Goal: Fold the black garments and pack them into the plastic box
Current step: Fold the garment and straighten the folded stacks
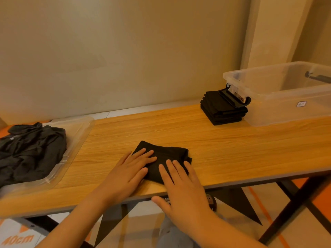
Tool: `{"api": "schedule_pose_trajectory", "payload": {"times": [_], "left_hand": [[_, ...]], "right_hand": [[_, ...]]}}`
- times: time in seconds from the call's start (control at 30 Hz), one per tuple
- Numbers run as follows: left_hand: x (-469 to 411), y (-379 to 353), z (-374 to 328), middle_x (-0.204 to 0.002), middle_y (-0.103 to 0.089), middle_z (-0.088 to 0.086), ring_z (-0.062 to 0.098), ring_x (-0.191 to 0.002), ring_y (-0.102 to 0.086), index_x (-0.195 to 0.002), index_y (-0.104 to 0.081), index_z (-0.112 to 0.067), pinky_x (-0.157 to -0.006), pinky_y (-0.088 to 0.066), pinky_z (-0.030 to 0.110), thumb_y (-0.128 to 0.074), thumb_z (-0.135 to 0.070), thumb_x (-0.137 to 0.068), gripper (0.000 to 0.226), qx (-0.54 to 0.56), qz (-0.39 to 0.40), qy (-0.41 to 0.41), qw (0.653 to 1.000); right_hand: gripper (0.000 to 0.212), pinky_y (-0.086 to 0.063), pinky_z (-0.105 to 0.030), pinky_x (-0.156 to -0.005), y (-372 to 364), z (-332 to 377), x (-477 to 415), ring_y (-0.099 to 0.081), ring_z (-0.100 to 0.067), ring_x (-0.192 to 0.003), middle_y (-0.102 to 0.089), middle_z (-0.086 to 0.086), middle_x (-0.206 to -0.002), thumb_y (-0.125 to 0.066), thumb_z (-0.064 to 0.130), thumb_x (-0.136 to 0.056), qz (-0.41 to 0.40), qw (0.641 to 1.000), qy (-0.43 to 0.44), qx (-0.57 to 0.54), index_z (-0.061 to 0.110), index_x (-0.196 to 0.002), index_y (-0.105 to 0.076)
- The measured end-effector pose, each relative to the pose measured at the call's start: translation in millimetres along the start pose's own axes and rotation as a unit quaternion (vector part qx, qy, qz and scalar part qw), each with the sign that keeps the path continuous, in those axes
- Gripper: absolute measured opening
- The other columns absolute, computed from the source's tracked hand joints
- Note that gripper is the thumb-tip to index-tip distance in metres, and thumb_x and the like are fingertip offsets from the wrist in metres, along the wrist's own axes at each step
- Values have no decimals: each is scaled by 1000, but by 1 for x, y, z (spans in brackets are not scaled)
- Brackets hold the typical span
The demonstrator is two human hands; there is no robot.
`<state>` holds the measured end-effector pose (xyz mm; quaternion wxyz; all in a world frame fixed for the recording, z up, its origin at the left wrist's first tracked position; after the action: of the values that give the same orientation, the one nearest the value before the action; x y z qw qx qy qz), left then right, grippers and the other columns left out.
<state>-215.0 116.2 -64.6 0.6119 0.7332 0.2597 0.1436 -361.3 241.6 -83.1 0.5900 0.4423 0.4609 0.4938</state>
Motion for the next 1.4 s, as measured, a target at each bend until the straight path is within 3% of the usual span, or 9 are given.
{"api": "schedule_pose_trajectory", "payload": {"times": [0.13, 0.2, 0.37, 0.47, 0.63, 0.93, 1.1, 1.23, 1.4], "left_hand": [[-11, 0, 8, -155, -7, -25, -7, -143, 11, -142, -24, -48, -118, 10, 30, -8, -49, -90, 55, -25, -4, 4, 1000], [-21, 3, 15, -155, -6, -23, -4, -144, 9, -143, -21, -49, -119, 9, 31, -8, -46, -87, 57, -43, -15, 13, 999], [-41, 8, 26, -157, -19, -15, 10, -146, -15, -144, -22, -45, -117, -12, 34, -20, -39, -98, 46, -54, -26, 50, 997], [-34, 12, 11, -153, -27, -15, 5, -140, -24, -143, -31, -41, -113, -21, 30, -39, -26, -101, 45, -1, -66, 50, 997], [3, 15, -18, -148, -15, -38, -15, -138, -10, -139, -27, -54, -109, -15, 15, -29, -67, -89, 52, 102, -34, 21, 994], [18, -14, -33, -154, -21, -20, -13, -138, -6, -148, -18, -38, -115, -10, 19, -15, -68, -88, 67, 62, -61, 68, 994], [11, -10, -77, -151, -28, -17, -7, -134, -17, -150, -17, -37, -111, -8, 24, -6, -68, -85, 72, 38, -53, 59, 996], [-12, 5, -58, -155, -25, -15, -1, -139, -17, -149, -21, -37, -114, -5, 25, -5, -67, -81, 76, 14, -51, 67, 996], [-14, 0, -37, -152, -31, -10, 7, -139, -24, -149, -23, -33, -109, -11, 20, 0, -72, -78, 84, -20, 7, 84, 996]], "right_hand": [[78, 22, -41, -109, 8, 19, 2, -5, -34, -147, -6, -21, -158, -25, 61, -95, 16, 999, 6, 43, 11, -152, -8], [76, 25, -40, -103, 10, 25, 1, 16, -33, -145, 14, -16, -158, -23, 58, -98, 20, 998, 34, 46, 16, -151, 12], [65, -21, -39, -109, 6, 16, 2, -46, -22, -132, -53, -6, -140, -41, 57, -85, -18, 998, 41, -37, 21, -138, -51], [62, -2, -34, -115, 16, -7, 2, -20, -13, -145, -28, 4, -156, -32, 51, -93, -54, 995, 59, -62, 24, -149, -31], [58, 16, -23, -111, 32, -63, -12, 9, 4, -140, -8, 13, -160, -38, 39, -100, -123, 987, 45, -97, 32, -152, -12], [43, -19, -33, -109, 21, -24, -10, -59, -4, -110, -68, 12, -112, -34, 43, -91, -87, 986, 144, -13, 27, -111, -69], [56, 9, -32, -113, 50, -61, -32, -33, -3, -137, -55, 10, -137, -15, 47, -100, -61, 994, 77, 45, 26, -130, -58], [47, 1, -40, -119, 68, -79, -55, -7, -11, -147, -31, 4, -155, -19, 38, -104, -60, 993, -23, 97, 23, -140, -45], [35, -42, -39, -92, 40, -33, -36, -51, -22, -114, -61, -2, -119, -48, 36, -96, -107, 991, -20, 73, 20, -124, -62]]}}
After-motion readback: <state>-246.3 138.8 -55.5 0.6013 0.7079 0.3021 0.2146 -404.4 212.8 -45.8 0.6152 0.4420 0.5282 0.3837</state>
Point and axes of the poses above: each hand's wrist, its own x-axis away from the middle knuckle, its own y-axis out of the back of the hand, z = x × y, the point moved 1 cm from there along -x, towards the middle knuckle
